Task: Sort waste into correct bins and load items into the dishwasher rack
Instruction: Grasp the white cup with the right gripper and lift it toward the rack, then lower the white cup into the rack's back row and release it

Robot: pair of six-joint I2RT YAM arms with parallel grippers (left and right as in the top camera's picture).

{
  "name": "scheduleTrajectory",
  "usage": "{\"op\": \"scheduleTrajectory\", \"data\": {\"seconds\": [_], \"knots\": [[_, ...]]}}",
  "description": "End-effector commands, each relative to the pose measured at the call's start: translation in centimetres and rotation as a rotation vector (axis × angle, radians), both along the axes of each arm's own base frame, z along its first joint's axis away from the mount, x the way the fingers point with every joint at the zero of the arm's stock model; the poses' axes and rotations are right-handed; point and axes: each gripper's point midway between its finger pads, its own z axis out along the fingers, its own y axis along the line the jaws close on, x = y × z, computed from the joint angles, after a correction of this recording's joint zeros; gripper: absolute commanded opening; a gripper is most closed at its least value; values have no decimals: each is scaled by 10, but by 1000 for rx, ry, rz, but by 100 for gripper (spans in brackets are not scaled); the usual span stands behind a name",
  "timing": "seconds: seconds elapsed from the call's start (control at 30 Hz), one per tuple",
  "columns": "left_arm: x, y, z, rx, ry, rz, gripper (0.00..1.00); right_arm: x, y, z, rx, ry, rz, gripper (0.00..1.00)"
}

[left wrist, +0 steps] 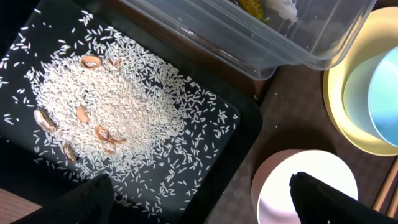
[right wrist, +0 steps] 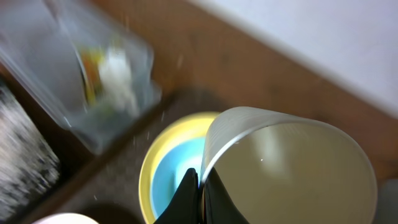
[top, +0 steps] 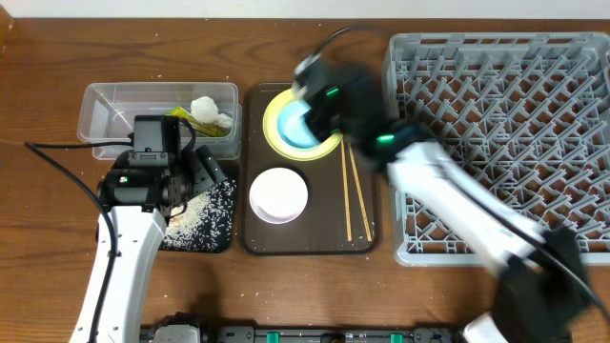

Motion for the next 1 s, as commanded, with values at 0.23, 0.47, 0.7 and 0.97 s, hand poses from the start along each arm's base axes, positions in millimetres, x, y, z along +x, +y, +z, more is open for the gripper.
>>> {"op": "scheduleTrajectory", "data": {"seconds": [0.23, 0.47, 0.7, 0.97], "knots": [[2, 3, 3, 8, -5, 7, 93, -3, -109, 65, 333, 106, 170, 1], [2, 3, 3, 8, -5, 8, 93, 6, -146, 38, 571, 216, 375, 1], [2, 3, 3, 8, -5, 7, 93, 29, -158, -10, 649, 286, 393, 1], [2, 3, 3, 8, -5, 7, 93, 44, -176, -38, 654, 286, 350, 1]]}}
